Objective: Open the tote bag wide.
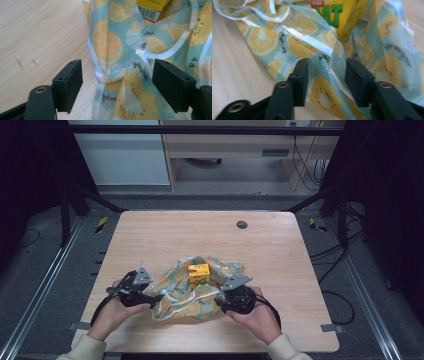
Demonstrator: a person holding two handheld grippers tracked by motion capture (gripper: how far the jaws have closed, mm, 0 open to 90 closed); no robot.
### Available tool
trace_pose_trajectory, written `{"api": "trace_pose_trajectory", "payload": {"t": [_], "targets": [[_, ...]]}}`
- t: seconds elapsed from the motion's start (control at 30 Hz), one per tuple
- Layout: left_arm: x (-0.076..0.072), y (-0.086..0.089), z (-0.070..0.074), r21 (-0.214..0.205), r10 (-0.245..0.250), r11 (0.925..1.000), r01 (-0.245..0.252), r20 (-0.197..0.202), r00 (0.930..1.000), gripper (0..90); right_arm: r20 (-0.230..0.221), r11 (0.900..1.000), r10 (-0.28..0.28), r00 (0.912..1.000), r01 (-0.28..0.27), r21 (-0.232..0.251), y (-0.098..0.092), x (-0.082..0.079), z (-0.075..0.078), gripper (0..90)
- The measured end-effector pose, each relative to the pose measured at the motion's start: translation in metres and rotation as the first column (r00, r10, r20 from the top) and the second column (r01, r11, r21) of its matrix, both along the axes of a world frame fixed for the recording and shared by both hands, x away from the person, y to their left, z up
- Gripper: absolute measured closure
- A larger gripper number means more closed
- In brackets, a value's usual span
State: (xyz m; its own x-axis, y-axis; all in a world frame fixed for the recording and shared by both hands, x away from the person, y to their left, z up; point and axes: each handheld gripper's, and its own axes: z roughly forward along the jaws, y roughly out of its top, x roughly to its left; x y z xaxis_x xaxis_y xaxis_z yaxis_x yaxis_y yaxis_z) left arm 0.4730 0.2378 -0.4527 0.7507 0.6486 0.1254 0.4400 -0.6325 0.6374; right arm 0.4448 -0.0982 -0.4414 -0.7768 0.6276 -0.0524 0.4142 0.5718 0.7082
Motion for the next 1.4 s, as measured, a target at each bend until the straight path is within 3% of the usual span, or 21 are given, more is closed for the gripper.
{"api": "trace_pose_trajectory", "payload": {"t": [0.1,0.17,0.33,0.47,0.7,0.87,1.1,1.2,1.23,1.4], "targets": [[-0.004,0.0,-0.002,0.016,-0.018,0.9997,0.019,-0.011,0.9998,25.1,-0.015,0.9998,0.019,0.9997,-0.019,-0.001,-0.004,-0.006,-0.006,59.4],[-0.004,-0.001,0.0,0.005,-0.022,0.9998,0.022,-0.007,0.9997,25.1,-0.025,0.9998,0.017,0.9995,-0.018,-0.013,-0.007,-0.011,-0.013,61.7],[0.003,-0.013,0.019,-0.04,-0.03,0.9987,0.032,0.047,0.9984,25.4,-0.022,0.9998,0.018,0.9996,-0.018,-0.004,-0.01,-0.011,-0.019,66.7],[0.015,-0.027,0.035,-0.034,-0.037,0.9986,0.04,0.086,0.9956,27.8,-0.02,0.9997,0.022,0.9996,-0.022,0.002,-0.01,-0.01,-0.021,71.4],[0.056,-0.038,0.038,-0.012,-0.023,0.9996,0.024,0.059,0.998,33.7,-0.017,0.9989,0.034,0.9993,-0.034,0.031,-0.011,-0.012,-0.024,75.9],[0.072,-0.043,0.03,-0.001,-0.033,0.9994,0.033,0.023,0.9992,38.3,-0.014,0.9984,0.04,0.9991,-0.039,0.042,-0.013,-0.012,-0.023,77.3],[0.082,-0.049,0.014,0.048,-0.066,0.9965,0.068,-0.043,0.9969,55.2,-0.019,0.9981,0.032,0.9993,-0.031,0.054,-0.014,-0.01,-0.026,80.5],[0.086,-0.052,0.009,0.087,-0.086,0.9919,0.092,-0.074,0.9936,67.9,-0.018,0.998,0.032,0.9993,-0.031,0.056,-0.014,-0.009,-0.025,82.5],[0.087,-0.053,0.007,0.095,-0.085,0.9913,0.092,-0.073,0.9937,76.8,-0.014,0.9981,0.031,0.9994,-0.03,0.054,-0.015,-0.009,-0.024,83.7],[0.086,-0.054,0.014,0.055,-0.062,0.9964,0.064,-0.05,0.9968,88.1,-0.008,0.9974,0.025,0.9997,-0.024,0.068,-0.018,-0.01,-0.02,85.4]]}}
